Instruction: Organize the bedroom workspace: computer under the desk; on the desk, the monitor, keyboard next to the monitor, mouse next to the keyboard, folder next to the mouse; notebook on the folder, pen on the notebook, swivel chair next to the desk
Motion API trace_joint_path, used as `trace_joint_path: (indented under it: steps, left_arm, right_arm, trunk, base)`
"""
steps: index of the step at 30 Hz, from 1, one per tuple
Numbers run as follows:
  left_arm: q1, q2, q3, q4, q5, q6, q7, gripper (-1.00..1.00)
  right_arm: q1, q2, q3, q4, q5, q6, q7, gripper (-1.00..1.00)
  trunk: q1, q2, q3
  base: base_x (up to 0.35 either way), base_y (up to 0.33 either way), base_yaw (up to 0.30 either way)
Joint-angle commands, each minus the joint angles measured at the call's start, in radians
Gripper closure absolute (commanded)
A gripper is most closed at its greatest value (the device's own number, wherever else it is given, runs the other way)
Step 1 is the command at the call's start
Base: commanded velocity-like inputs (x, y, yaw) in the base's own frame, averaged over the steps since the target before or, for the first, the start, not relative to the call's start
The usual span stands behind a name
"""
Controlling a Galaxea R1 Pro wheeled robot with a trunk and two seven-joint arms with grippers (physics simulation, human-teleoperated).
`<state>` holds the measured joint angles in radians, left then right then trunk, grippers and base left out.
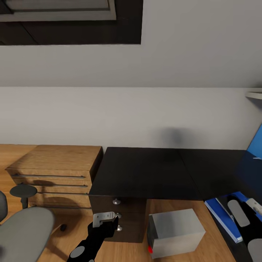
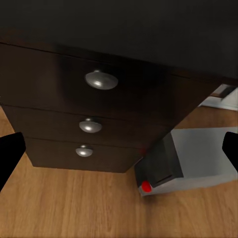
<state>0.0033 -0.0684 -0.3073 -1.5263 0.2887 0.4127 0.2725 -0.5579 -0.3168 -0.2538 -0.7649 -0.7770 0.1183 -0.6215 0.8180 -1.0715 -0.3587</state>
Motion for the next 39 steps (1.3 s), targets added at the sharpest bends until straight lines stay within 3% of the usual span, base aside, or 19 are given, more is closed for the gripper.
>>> trace_joint_path:
  steps: [1,6,10,14,15,17,24,30,39]
  left_arm:
    - [0.0,0.0,-0.001,-0.002,0.011,0.003,0.008,-1.0]
    - [0.0,0.0,-0.001,-0.002,0.01,0.003,0.009,-1.0]
    - [0.0,0.0,-0.001,-0.002,0.01,0.003,0.009,-1.0]
    - [0.0,0.001,-0.001,-0.001,0.01,0.003,0.009,-1.0]
    - [0.0,0.001,0.0,0.001,0.011,0.003,0.008,-1.0]
    - [0.0,0.002,0.0,0.003,0.012,0.003,0.008,-1.0]
    - [0.0,0.002,0.002,0.004,0.011,0.003,0.008,-1.0]
    - [0.0,0.002,0.003,0.005,0.011,0.003,0.008,-1.0]
    - [0.0,0.003,0.008,0.014,0.01,0.003,0.009,-1.0]
  right_arm:
    - [0.0,0.002,-0.001,-0.02,-0.003,0.007,-0.005,-1.0]
    - [0.003,0.027,0.001,-0.104,0.009,0.011,-0.009,-1.0]
    - [0.004,0.062,0.019,-0.157,0.051,0.016,-0.013,-1.0]
    - [0.006,0.123,0.055,-0.2,0.142,0.032,-0.014,-1.0]
    - [0.007,0.176,0.07,-0.213,0.218,0.04,-0.014,-1.0]
    - [0.008,0.218,0.078,-0.216,0.269,0.043,-0.014,-1.0]
    - [0.014,0.319,0.126,-0.214,0.369,0.047,-0.013,-1.0]
    - [0.029,0.354,0.202,-0.213,0.394,0.048,-0.011,-1.0]
    - [0.041,0.366,0.314,-0.169,0.403,0.044,-0.005,-1.0]
  trunk:
    - [-0.004,0.007,0.002]
    - [-0.011,0.021,0.008]
    - [-0.011,0.021,0.008]
    - [-0.011,0.021,0.008]
    - [-0.011,0.021,0.008]
    - [-0.011,0.021,0.008]
    - [-0.011,0.021,0.008]
    - [-0.011,0.021,0.008]
    - [-0.011,0.021,0.008]
  base:
    - [0.0,0.0,0.0]
    - [0.0,0.0,0.0]
    - [0.0,0.0,0.0]
    - [0.0,0.0,0.0]
    - [0.0,0.0,0.0]
    - [0.0,0.0,0.0]
    - [-0.041,0.0,0.0]
    - [-0.246,0.022,0.0]
    - [-0.315,0.066,0.0]
